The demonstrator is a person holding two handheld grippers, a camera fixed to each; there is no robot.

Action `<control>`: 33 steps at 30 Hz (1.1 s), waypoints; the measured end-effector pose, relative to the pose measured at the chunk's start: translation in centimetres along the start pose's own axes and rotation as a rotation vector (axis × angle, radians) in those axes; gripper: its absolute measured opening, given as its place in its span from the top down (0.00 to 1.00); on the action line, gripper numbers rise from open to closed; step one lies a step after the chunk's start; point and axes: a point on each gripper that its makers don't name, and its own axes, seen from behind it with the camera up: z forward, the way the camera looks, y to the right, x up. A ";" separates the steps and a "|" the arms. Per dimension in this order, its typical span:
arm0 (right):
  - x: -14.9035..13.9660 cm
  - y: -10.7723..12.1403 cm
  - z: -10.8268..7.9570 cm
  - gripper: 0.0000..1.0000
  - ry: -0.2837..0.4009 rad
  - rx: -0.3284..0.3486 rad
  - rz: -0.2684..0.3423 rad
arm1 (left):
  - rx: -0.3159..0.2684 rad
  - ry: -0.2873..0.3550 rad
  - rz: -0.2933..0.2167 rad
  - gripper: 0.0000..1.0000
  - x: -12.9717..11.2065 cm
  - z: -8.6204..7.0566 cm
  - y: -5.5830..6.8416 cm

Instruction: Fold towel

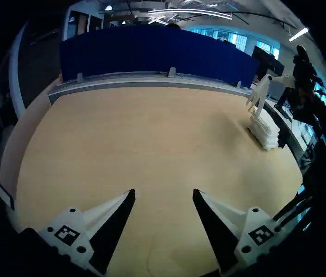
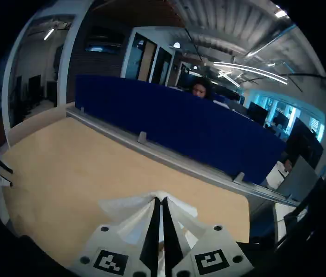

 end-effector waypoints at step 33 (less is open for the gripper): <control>0.1 9.2 4.3 0.97 -0.036 -0.056 0.034 | 0.008 -0.026 0.016 0.08 0.6 1.4 2.0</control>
